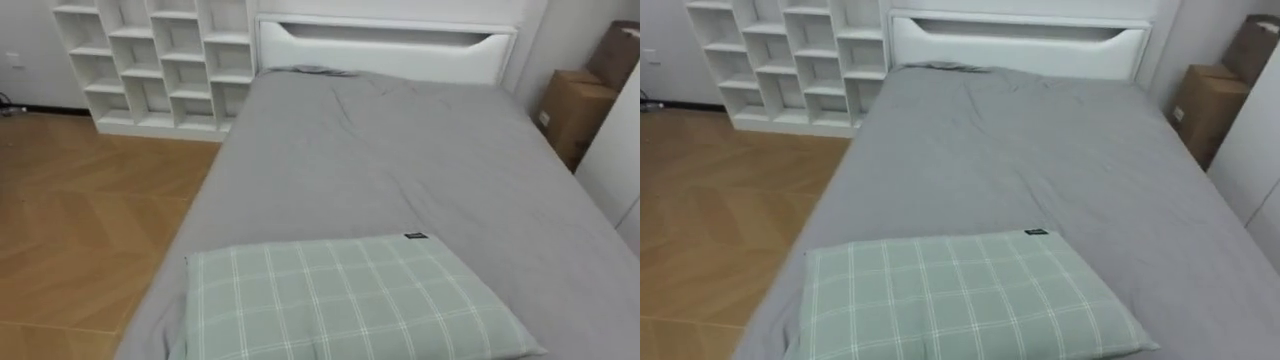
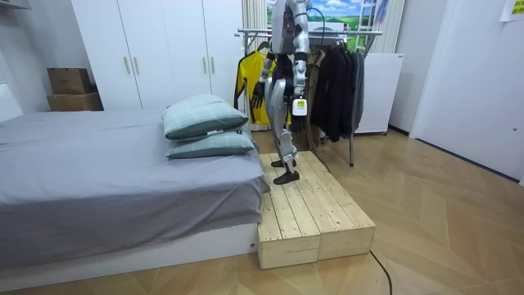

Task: Hang clothes

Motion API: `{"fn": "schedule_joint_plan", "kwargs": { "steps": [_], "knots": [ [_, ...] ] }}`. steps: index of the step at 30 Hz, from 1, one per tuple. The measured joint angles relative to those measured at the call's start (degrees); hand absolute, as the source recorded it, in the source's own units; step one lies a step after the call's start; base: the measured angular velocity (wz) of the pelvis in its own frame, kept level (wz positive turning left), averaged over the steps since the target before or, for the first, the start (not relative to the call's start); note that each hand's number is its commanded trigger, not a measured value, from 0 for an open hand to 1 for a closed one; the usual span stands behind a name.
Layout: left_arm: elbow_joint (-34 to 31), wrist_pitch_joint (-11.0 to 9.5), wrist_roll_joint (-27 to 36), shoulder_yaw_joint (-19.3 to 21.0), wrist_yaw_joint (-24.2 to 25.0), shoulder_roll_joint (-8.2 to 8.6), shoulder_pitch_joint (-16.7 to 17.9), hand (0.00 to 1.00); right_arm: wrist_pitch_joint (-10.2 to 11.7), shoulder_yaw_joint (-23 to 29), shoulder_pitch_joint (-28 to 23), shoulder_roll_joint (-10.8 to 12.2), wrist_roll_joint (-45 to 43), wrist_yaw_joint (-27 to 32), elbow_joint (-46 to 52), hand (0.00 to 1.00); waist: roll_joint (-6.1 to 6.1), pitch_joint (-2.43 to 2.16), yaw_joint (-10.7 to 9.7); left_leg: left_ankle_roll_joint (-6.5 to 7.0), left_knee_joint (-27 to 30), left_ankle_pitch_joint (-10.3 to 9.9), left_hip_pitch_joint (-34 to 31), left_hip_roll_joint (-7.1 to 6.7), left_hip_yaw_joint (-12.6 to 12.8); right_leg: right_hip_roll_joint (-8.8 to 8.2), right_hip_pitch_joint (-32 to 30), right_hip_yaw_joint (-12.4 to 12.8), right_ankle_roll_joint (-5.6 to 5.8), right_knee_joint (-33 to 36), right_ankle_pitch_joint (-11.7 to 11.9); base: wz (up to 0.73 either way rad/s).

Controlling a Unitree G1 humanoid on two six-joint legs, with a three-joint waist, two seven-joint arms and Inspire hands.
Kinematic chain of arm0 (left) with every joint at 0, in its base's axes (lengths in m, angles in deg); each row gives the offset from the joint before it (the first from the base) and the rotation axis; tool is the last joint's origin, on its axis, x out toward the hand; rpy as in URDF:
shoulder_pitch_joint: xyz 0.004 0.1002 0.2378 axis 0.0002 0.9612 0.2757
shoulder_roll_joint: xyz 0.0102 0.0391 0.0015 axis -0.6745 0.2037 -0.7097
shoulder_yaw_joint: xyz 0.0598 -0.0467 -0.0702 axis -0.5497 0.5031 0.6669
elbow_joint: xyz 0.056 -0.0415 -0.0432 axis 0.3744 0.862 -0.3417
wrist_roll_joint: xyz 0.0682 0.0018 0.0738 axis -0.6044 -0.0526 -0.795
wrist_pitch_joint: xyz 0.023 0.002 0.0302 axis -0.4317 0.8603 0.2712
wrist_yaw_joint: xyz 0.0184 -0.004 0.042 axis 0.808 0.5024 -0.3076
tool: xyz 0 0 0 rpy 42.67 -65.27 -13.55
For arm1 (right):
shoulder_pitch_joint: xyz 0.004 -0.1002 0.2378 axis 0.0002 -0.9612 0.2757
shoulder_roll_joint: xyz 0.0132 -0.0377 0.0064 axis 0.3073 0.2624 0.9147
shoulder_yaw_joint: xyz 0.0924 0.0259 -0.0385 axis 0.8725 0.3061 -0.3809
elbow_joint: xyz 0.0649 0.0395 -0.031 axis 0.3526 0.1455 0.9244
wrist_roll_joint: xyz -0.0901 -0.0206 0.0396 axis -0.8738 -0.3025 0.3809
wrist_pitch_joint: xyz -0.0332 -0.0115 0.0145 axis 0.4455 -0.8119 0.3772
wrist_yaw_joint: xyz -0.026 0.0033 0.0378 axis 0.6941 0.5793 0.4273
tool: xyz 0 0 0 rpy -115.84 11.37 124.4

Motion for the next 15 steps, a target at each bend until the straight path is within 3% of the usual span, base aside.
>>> {"fn": "schedule_joint_plan", "kwargs": {
  "steps": [7, 9, 11, 14, 15],
  "knots": [
    [-0.6, 0.3, 0.0, 0.0, 0.2, 0.28, -1.3, 0.0, 1.1, -1.8, -0.8, 0.0, -0.2, -2.4, -0.1, 0.0, 0.23, 0.02, -0.5, -0.34, 0.7, 0.2, -1.9, -0.41, -2.3, 0.3, 0.3, -1.1, 0.0, -0.1, 0.0, 0.19],
    [-0.9, 0.1, 0.0, -0.2, 0.3, 0.24, -1.6, 0.0, 1.2, -1.7, -1.6, -0.2, 0.3, -3.3, -0.5, 0.0, -0.23, 0.4, -1.4, -0.4, 0.9, 0.5, -1.9, -1.05, -3.6, 0.25, 1.2, -3.0, -0.01, -0.1, 0.0, 0.42],
    [-1.1, -0.2, -1.1, -0.6, 0.5, 0.14, -1.6, 0.0, 1.2, -1.5, -1.6, -0.3, 0.3, -4.3, -0.7, 0.0, 0.3, 0.12, -1.5, -0.41, 1.2, 0.6, -2.0, -0.96, -3.8, 0.42, 1.4, -3.1, -0.01, -0.1, 0.0, 0.08],
    [-1.3, -0.1, -4.0, -0.6, 1.3, 0.12, -1.7, 0.0, 1.1, -0.3, -1.7, -0.5, 0.1, -5.8, -1.0, 0.0, 0.02, 0.22, -1.5, -0.46, 2.1, 0.6, -2.6, -0.86, -4.0, 0.59, 1.3, -2.9, -0.1, -0.2, -0.1, 0.03],
    [-1.3, -0.2, -5.1, -0.6, 1.5, 0.12, -1.7, 0.0, 1.1, -0.3, -1.8, -0.5, 0.2, -5.9, -1.0, 0.0, 0.39, -0.03, -1.4, -0.48, 2.2, 0.6, -2.8, -0.83, -4.1, 0.66, 1.1, -2.8, -0.24, -0.1, -0.2, 0.0]
  ]
}}
